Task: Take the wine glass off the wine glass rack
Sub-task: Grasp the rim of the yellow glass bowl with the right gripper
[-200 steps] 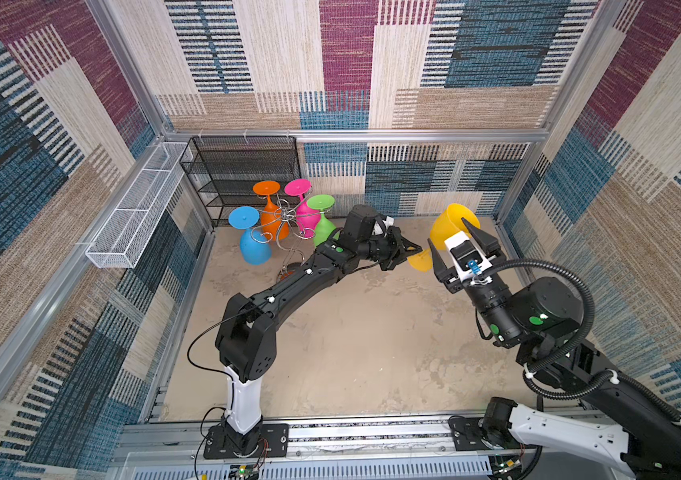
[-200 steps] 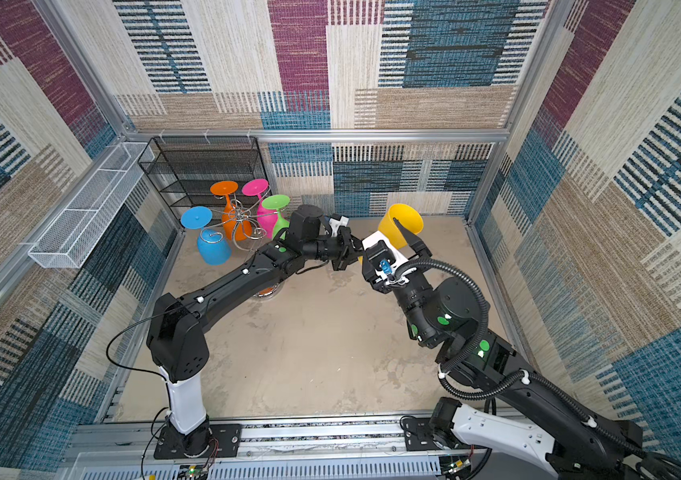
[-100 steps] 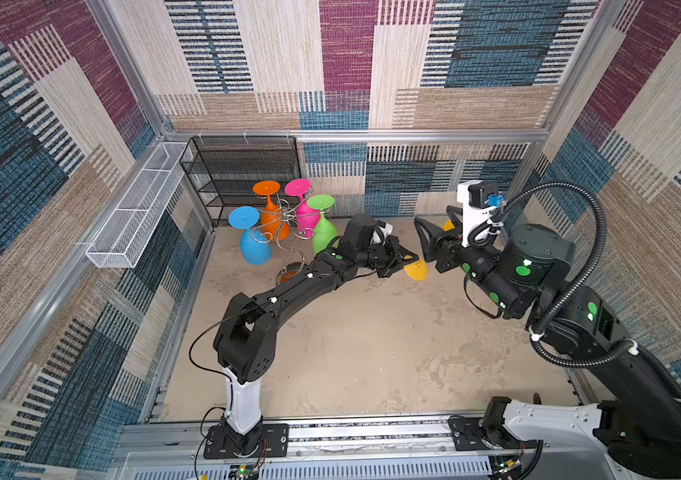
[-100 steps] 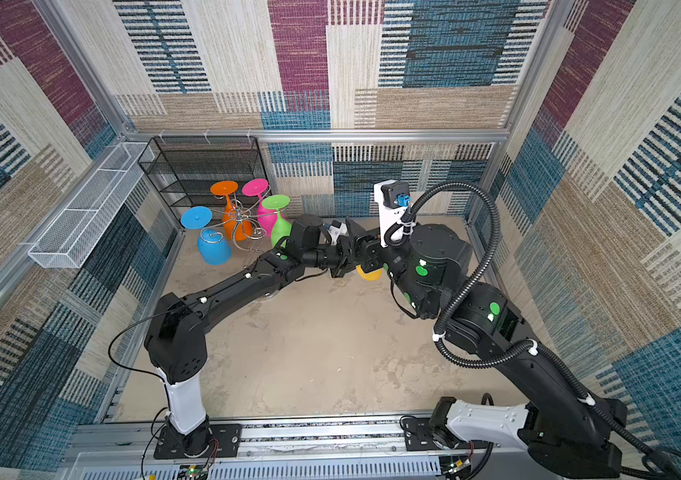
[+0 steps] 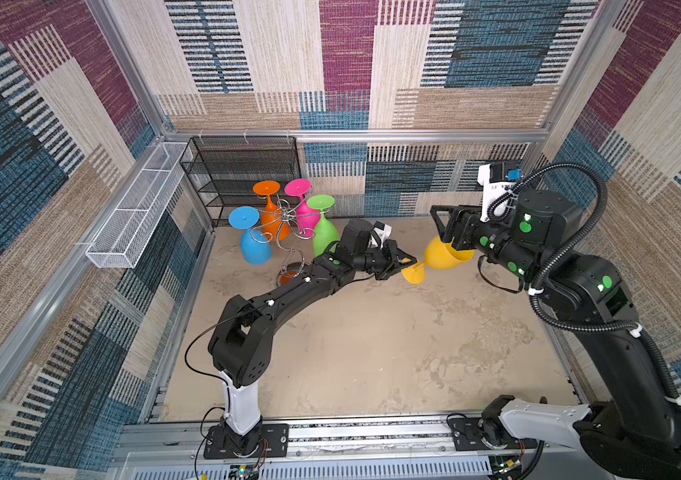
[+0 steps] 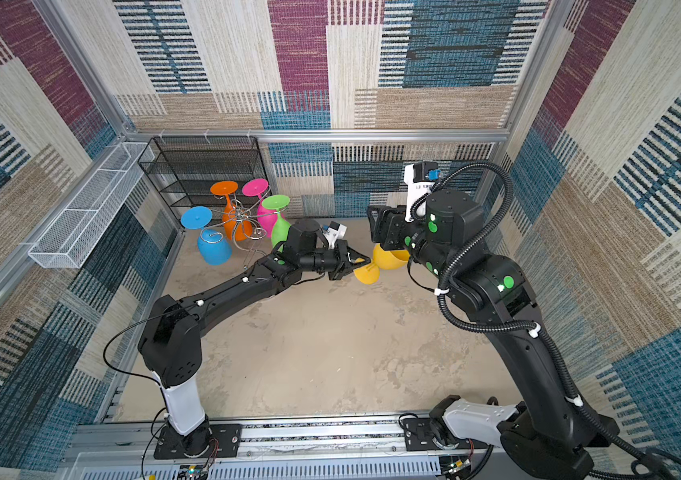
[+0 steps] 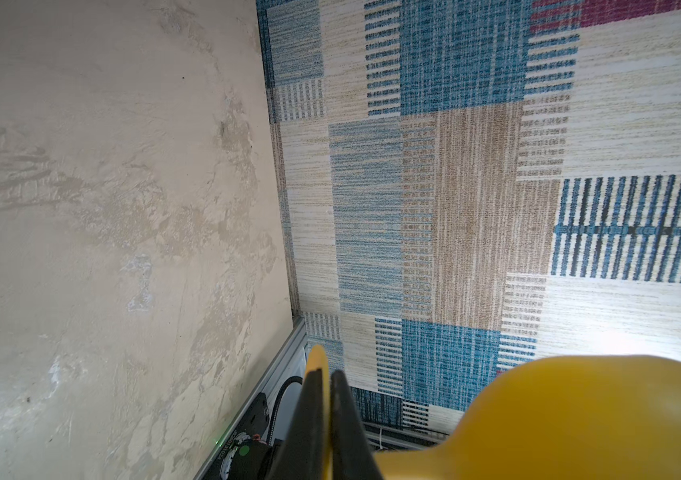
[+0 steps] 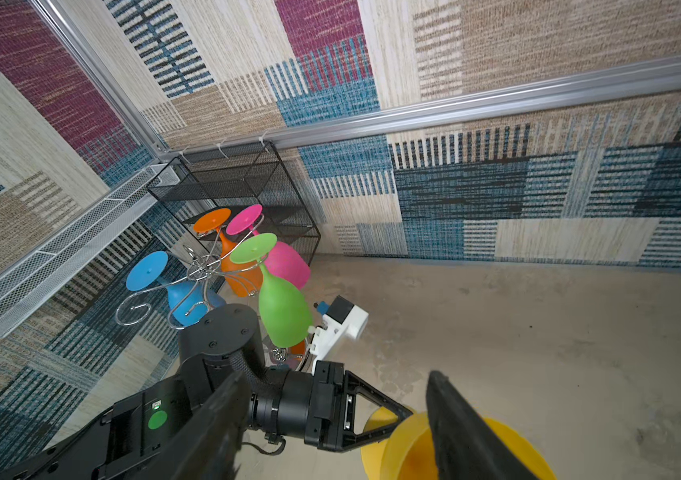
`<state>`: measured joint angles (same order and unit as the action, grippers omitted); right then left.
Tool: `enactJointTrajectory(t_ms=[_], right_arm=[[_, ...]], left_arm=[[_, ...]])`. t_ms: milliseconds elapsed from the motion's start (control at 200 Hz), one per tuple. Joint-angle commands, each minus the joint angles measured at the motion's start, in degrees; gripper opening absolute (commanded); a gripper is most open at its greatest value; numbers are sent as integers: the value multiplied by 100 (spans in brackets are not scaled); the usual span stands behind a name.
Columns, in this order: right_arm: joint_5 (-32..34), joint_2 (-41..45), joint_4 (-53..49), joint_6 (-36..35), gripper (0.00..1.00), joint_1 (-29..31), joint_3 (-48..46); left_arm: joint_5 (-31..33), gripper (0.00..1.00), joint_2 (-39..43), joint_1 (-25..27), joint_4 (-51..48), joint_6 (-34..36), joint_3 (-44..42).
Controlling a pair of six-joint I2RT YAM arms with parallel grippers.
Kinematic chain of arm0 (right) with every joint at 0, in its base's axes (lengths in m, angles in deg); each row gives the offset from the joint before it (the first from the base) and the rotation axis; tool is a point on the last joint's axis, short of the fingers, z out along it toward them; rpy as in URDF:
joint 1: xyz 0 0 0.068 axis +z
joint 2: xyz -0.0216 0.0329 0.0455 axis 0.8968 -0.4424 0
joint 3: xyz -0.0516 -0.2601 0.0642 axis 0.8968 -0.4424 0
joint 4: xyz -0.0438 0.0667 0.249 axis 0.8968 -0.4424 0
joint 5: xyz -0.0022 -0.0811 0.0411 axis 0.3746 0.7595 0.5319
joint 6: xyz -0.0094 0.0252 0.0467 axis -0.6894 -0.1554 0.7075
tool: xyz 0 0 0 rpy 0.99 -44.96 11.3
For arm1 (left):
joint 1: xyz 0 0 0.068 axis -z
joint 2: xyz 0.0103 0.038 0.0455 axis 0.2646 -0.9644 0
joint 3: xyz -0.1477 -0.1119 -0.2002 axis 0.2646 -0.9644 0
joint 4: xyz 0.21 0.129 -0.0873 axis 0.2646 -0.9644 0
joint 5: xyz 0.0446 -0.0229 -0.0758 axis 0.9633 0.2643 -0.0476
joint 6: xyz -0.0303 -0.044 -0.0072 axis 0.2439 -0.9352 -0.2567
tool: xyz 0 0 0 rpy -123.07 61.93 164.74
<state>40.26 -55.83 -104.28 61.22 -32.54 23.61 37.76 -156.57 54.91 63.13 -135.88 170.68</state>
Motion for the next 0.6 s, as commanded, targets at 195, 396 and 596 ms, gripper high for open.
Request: enactJointTrajectory(t_ms=[195, 396, 596], right_arm=[[-1162, -122, -507, 329, 67, -905, 50], [-1853, -81, -389, 304, 67, -1579, -188], [-2700, -74, -129, 270, 65, -2350, -428]], left_arm=[[146, 0, -199, -32, 333, 321, 152], [245, 0, -483, -46, 42, 621, 625], [364, 0, -703, -90, -353, 965, 1103]])
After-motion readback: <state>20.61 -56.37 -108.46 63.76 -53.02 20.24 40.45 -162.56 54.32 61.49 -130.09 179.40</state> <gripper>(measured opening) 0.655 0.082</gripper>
